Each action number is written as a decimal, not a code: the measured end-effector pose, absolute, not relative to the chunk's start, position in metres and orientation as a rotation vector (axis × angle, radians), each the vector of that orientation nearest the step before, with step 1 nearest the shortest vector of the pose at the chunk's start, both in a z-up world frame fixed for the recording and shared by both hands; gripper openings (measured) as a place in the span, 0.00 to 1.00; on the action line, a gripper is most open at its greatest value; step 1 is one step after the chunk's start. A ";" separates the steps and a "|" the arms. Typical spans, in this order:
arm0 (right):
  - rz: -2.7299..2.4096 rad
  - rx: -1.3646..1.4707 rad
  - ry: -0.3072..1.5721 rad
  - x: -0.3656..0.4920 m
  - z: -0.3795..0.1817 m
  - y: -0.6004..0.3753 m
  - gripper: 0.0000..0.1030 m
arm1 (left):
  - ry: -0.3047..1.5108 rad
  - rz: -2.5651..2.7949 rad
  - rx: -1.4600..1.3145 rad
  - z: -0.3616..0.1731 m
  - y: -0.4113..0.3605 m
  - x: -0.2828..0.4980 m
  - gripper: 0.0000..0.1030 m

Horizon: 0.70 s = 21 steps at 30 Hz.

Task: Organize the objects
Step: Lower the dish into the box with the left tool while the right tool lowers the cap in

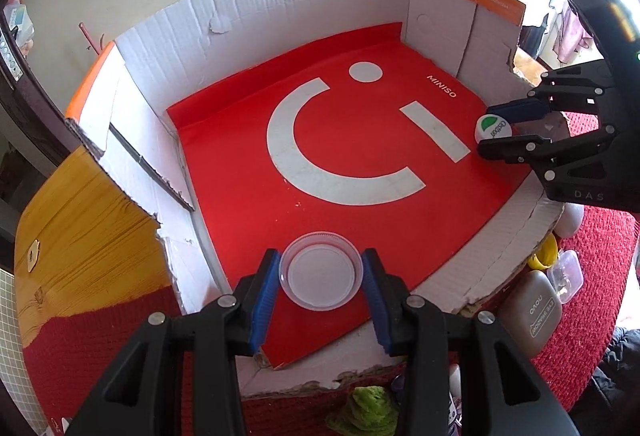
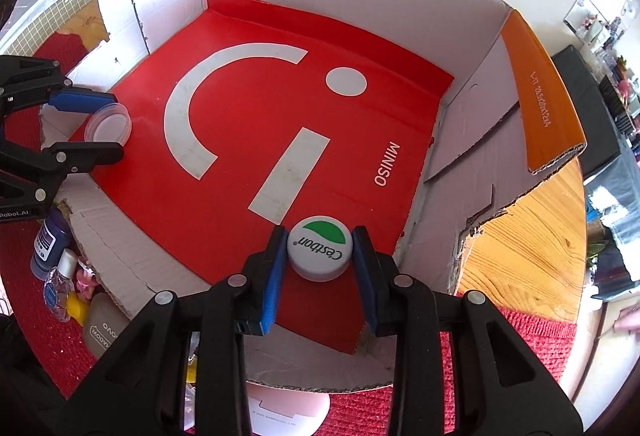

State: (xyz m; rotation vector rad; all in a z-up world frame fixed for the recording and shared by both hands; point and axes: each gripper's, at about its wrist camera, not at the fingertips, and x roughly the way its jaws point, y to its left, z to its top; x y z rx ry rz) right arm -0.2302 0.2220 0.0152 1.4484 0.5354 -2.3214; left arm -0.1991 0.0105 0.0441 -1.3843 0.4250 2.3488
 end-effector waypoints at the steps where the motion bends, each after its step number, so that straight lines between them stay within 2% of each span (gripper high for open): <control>1: -2.322 1.449 0.538 -0.229 0.015 0.222 0.30 | 0.426 2.349 -1.382 0.045 0.011 -0.199 0.44; 7: -2.324 1.454 0.540 -0.221 0.017 0.226 0.30 | 0.424 2.355 -1.377 0.044 0.010 -0.197 0.50; 16: -2.349 1.444 0.519 -0.204 0.024 0.238 0.31 | 0.372 2.385 -1.376 0.048 0.008 -0.194 0.52; 19: -2.372 1.429 0.497 -0.197 0.027 0.244 0.39 | 0.326 2.395 -1.366 0.052 0.006 -0.191 0.57; 21: -2.382 1.404 0.481 -0.190 0.031 0.247 0.48 | 0.311 2.409 -1.355 0.055 0.005 -0.190 0.58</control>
